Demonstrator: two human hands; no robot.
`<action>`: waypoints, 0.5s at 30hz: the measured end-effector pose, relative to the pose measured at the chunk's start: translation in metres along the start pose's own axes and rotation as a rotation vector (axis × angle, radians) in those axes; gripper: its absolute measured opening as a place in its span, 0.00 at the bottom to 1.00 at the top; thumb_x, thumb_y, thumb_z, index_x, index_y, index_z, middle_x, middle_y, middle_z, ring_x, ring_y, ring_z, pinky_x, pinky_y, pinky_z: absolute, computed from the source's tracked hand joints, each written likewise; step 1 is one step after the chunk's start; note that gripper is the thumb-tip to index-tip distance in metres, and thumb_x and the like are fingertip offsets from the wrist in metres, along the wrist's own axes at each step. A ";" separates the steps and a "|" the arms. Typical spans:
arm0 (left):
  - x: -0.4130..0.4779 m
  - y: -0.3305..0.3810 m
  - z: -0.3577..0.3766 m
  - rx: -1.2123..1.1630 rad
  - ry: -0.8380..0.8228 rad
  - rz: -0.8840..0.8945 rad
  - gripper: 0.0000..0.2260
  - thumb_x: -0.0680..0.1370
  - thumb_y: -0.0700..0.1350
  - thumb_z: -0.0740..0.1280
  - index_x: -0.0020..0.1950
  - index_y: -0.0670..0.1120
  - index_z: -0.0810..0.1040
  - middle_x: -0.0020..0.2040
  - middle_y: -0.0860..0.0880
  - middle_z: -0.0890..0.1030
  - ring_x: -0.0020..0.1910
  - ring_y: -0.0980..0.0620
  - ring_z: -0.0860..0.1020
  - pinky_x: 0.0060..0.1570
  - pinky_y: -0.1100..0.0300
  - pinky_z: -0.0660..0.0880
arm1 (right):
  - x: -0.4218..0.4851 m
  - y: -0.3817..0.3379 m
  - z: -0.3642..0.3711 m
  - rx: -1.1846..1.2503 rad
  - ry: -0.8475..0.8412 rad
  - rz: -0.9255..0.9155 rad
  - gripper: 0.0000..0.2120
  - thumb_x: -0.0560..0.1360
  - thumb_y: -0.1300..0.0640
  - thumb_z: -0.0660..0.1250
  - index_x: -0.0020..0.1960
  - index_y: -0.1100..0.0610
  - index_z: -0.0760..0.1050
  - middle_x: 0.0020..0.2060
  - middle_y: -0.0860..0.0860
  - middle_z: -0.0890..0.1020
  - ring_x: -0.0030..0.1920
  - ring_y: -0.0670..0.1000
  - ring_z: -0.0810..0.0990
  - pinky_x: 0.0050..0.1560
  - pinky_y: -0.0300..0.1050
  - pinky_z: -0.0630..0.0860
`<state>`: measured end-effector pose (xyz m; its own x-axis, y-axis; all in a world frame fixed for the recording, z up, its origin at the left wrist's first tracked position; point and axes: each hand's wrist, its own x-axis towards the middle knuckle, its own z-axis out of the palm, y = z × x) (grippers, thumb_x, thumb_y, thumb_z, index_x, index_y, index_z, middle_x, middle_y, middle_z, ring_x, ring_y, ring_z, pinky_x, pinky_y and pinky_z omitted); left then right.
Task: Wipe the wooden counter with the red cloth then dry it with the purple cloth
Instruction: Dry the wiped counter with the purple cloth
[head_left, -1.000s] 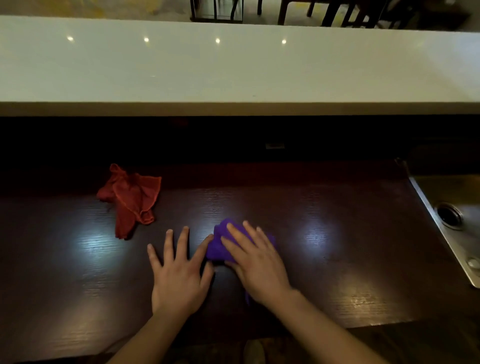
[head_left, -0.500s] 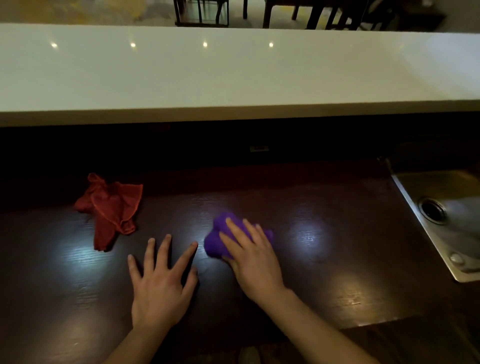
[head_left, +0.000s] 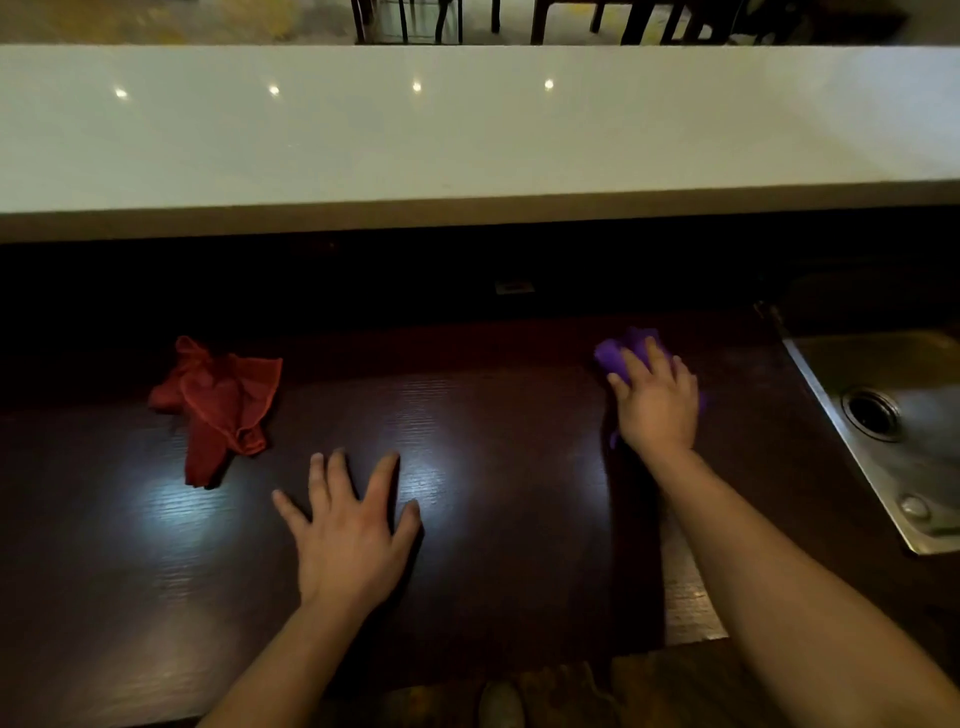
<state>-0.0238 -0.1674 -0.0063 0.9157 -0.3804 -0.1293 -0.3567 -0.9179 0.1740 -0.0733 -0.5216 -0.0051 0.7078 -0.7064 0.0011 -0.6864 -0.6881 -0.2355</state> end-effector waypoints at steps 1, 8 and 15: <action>0.001 0.005 0.002 0.005 0.001 -0.001 0.30 0.74 0.65 0.48 0.75 0.61 0.61 0.78 0.40 0.59 0.78 0.36 0.49 0.70 0.26 0.45 | -0.012 -0.008 0.001 0.007 -0.003 -0.035 0.21 0.79 0.46 0.61 0.71 0.46 0.68 0.76 0.51 0.64 0.74 0.63 0.59 0.74 0.60 0.55; 0.000 0.007 0.005 -0.005 0.022 -0.004 0.28 0.75 0.65 0.49 0.75 0.64 0.62 0.78 0.42 0.60 0.78 0.34 0.49 0.70 0.26 0.47 | -0.149 -0.018 0.018 -0.012 -0.072 -0.439 0.23 0.77 0.42 0.56 0.72 0.42 0.65 0.76 0.47 0.64 0.74 0.60 0.61 0.72 0.61 0.61; 0.000 0.008 0.005 0.000 0.028 -0.005 0.28 0.75 0.65 0.49 0.75 0.64 0.63 0.78 0.42 0.61 0.78 0.35 0.50 0.70 0.26 0.47 | -0.057 0.058 -0.002 -0.063 0.015 -0.232 0.22 0.78 0.49 0.61 0.70 0.52 0.70 0.73 0.56 0.67 0.72 0.64 0.66 0.70 0.62 0.63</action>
<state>-0.0277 -0.1751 -0.0095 0.9223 -0.3725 -0.1029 -0.3522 -0.9197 0.1734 -0.1535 -0.5214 -0.0168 0.8454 -0.5304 0.0629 -0.5152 -0.8409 -0.1659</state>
